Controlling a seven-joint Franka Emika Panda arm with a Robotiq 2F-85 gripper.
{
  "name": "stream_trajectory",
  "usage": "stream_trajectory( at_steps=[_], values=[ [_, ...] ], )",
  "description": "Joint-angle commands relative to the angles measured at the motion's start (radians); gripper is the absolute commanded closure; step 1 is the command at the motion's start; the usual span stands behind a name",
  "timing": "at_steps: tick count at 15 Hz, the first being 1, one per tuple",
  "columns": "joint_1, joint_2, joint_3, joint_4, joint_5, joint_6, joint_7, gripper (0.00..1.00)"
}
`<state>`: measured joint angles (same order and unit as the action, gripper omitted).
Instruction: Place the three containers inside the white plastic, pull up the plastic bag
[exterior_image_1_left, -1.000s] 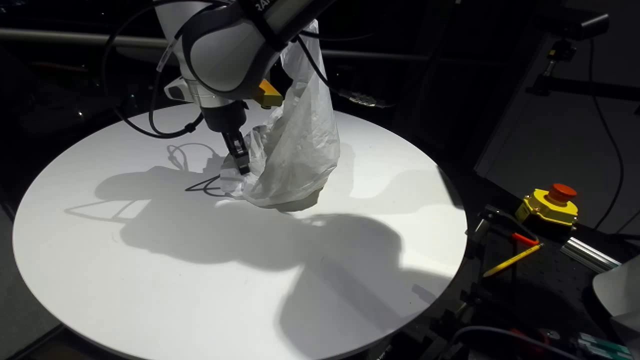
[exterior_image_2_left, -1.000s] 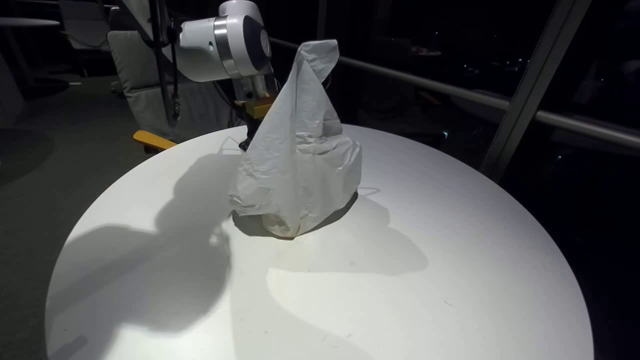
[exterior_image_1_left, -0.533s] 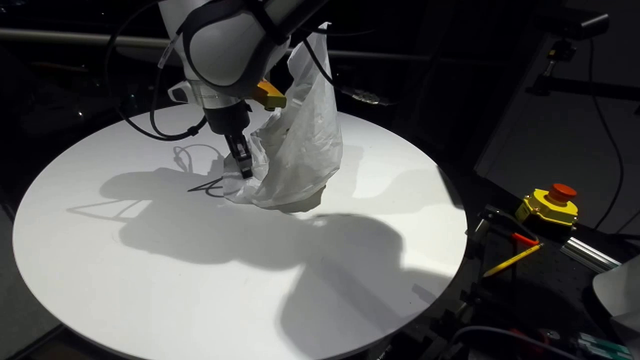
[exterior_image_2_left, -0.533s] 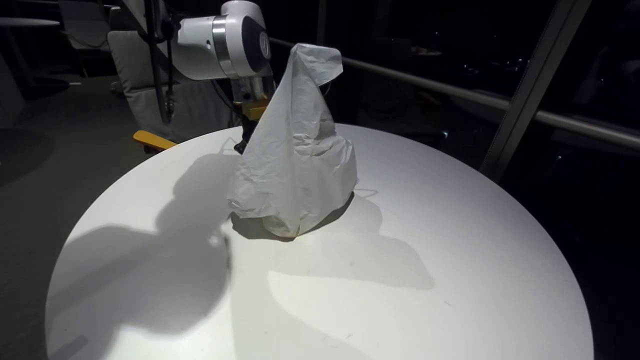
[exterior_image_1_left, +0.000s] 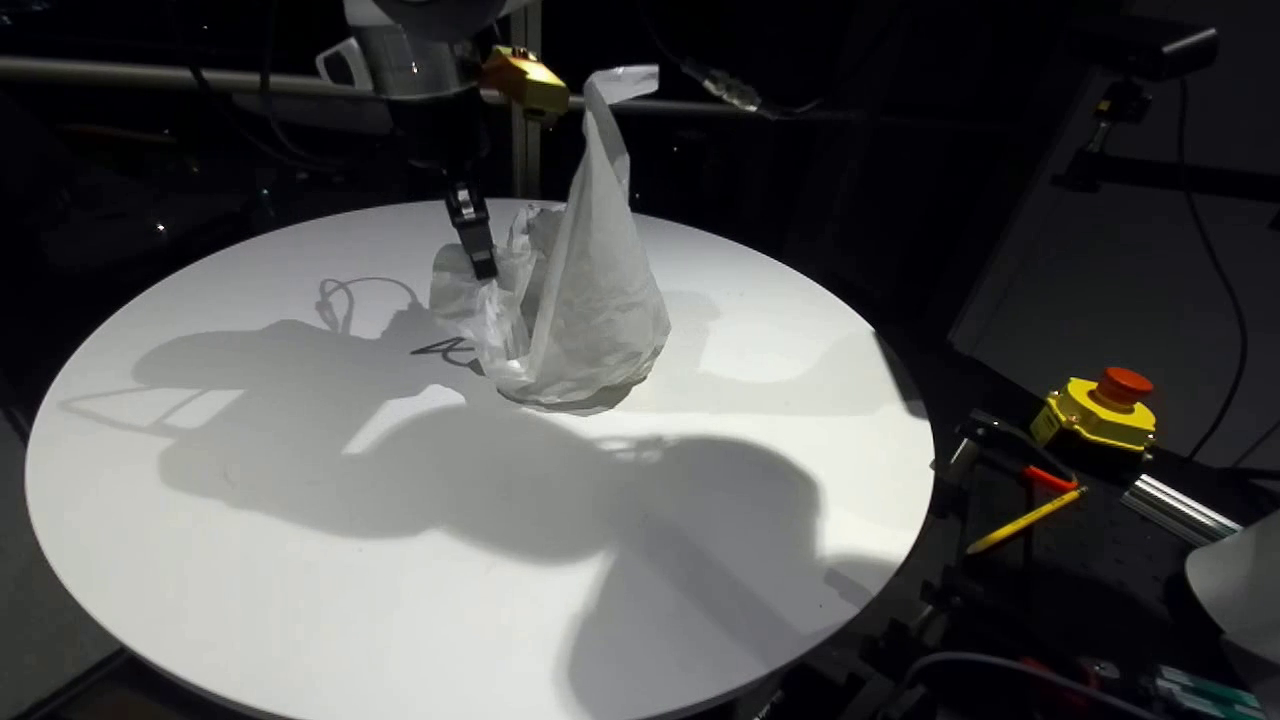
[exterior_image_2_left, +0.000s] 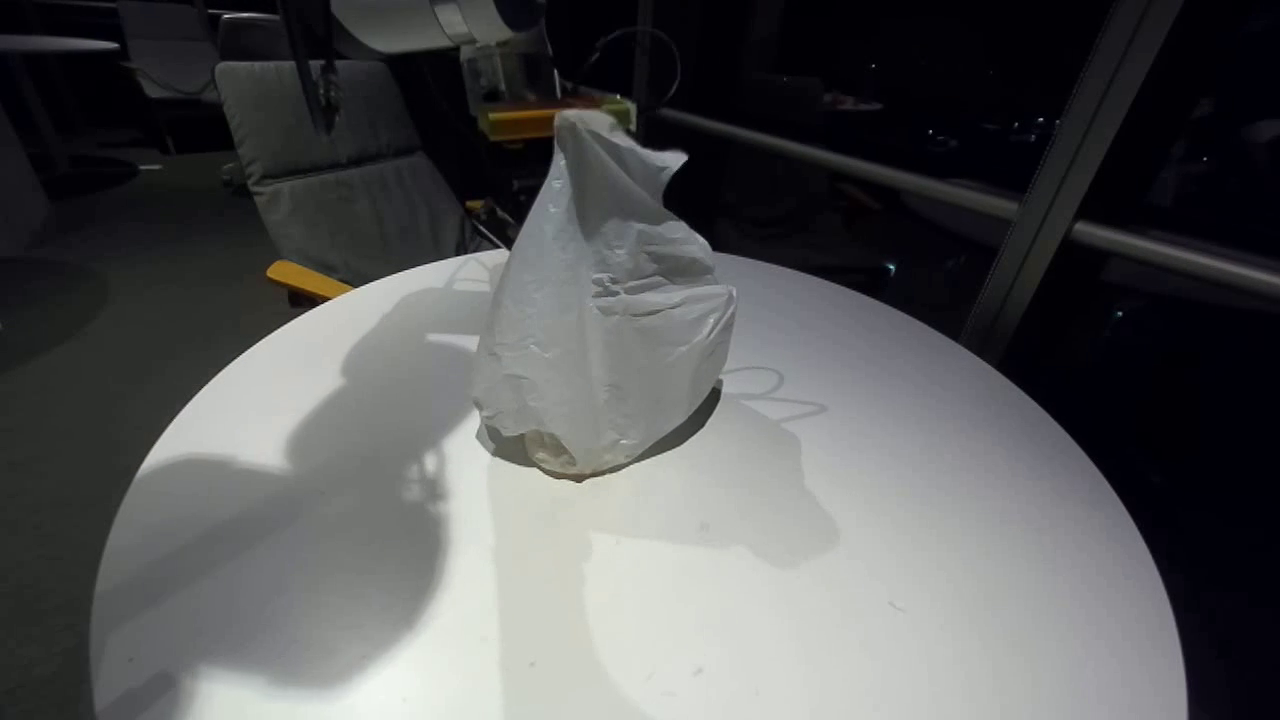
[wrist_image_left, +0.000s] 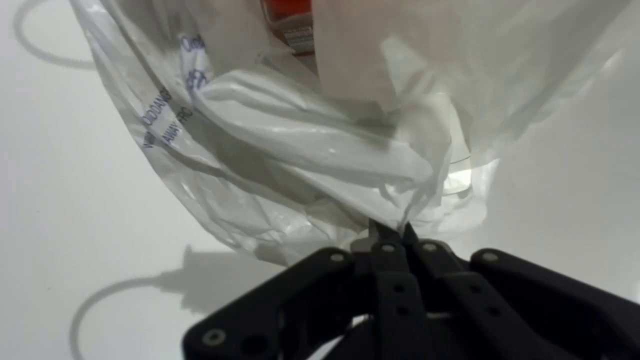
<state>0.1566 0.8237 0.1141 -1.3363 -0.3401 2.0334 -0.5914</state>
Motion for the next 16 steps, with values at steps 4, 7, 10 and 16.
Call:
stream_trajectory(
  at_steps=[4, 7, 10, 16],
  values=[
    [-0.008, -0.168, 0.012, -0.090, 0.006, -0.014, -0.003, 1.00],
    [-0.026, -0.229, 0.023, -0.152, 0.021, 0.015, -0.020, 1.00],
    [-0.036, -0.308, 0.035, -0.210, 0.049, 0.019, -0.005, 1.00],
    [-0.008, -0.515, 0.030, -0.273, 0.092, -0.113, 0.182, 0.60]
  ],
)
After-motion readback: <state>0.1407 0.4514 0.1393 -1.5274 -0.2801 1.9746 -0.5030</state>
